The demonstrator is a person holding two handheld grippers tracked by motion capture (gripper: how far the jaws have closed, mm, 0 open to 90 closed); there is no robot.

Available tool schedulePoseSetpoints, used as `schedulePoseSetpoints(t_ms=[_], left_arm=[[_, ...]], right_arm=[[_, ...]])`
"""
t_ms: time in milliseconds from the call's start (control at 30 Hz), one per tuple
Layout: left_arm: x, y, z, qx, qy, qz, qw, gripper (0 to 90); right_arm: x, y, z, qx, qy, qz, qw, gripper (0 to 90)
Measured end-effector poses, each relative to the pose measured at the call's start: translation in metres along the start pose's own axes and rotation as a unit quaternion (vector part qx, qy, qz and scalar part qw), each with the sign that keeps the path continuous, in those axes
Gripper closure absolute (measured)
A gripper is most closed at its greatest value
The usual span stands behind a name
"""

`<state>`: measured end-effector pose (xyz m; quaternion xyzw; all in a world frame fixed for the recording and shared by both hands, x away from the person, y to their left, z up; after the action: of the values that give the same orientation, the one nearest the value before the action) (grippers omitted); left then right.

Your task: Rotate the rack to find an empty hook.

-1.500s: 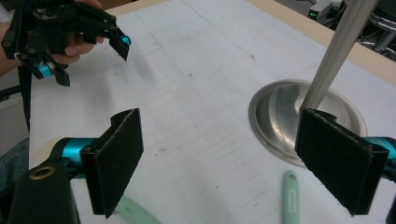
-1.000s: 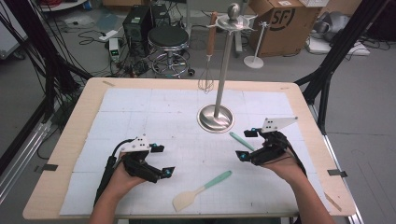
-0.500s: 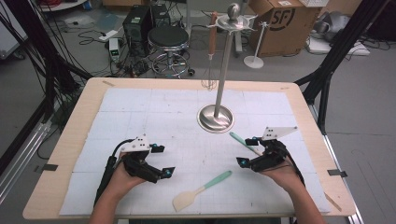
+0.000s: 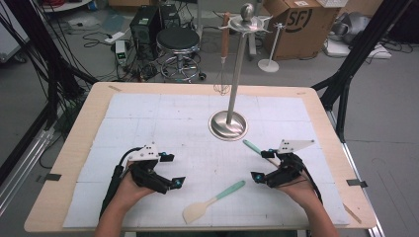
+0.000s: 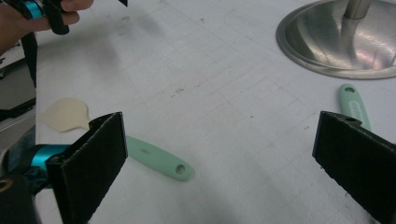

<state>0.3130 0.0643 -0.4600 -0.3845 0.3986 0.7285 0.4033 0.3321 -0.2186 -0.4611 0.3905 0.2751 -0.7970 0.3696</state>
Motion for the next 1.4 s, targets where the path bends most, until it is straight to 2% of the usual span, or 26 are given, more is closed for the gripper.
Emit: schedulePoseSetpoints(t_ms=[133,367,533,967,1400], left_arm=[[0.0003,-0.0006,-0.0005,-0.001,-0.001,0.000,1.0000,6.2],[0.0001,-0.0011,0.0006,-0.004,-0.001,0.000,1.0000,6.2],[0.0006,-0.0013,0.0001,-0.004,-0.001,0.001,1.0000,6.2],[0.0005,-0.0025,0.0025,-0.013,0.002,0.000,0.9999,6.2],[0.0008,-0.0029,0.0015,-0.011,0.003,0.003,0.9999,6.2]], right_arm=[[0.0043,0.0003,-0.0010,0.004,-0.005,0.008,0.9999,2.2],[0.0105,0.0034,0.0009,0.009,-0.004,0.003,0.9999,2.2],[0.0097,0.0047,0.0025,0.009,0.004,-0.001,1.0000,2.2],[0.0094,0.0067,-0.0006,0.016,0.004,0.006,0.9998,2.2],[0.0095,0.0058,0.0000,0.019,0.005,0.008,0.9998,2.2]])
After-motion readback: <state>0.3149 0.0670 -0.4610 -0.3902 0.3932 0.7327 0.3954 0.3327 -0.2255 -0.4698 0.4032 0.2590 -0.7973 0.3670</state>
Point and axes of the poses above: each handheld gripper's, and its own axes: z roughly backward along the jaws, x roughly out of its underside, y roughly to its right, the point moved 9 cm from there along -z, roughly forward along the jaws, and after that the axes turned 6 degrees about x, right-handed, at the moved point
